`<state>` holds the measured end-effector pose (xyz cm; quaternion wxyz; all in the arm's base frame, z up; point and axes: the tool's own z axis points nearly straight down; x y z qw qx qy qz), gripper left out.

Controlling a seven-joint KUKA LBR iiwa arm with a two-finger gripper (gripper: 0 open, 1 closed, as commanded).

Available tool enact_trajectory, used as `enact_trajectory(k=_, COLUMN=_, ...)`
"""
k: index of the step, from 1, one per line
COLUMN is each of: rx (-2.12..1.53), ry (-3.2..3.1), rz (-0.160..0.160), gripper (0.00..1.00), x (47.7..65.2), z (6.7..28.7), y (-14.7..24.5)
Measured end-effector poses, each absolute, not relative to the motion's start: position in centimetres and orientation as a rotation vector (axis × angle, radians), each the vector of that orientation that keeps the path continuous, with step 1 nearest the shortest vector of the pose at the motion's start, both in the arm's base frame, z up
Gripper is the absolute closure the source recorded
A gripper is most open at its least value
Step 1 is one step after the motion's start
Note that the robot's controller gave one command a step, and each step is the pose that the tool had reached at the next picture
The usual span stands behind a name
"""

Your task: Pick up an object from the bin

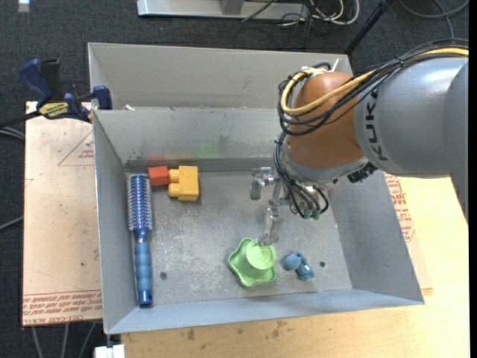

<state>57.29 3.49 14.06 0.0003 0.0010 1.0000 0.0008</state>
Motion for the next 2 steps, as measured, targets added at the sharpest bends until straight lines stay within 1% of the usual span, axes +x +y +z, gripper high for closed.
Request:
enact_trajectory(k=1, rx=-0.057, ry=3.145, rz=-0.001, gripper=0.0, x=50.9, z=8.6, y=0.2)
enact_trajectory(k=2, rx=-0.11, ry=3.13, rz=-0.005, gripper=0.0, x=52.3, z=15.7, y=-5.4)
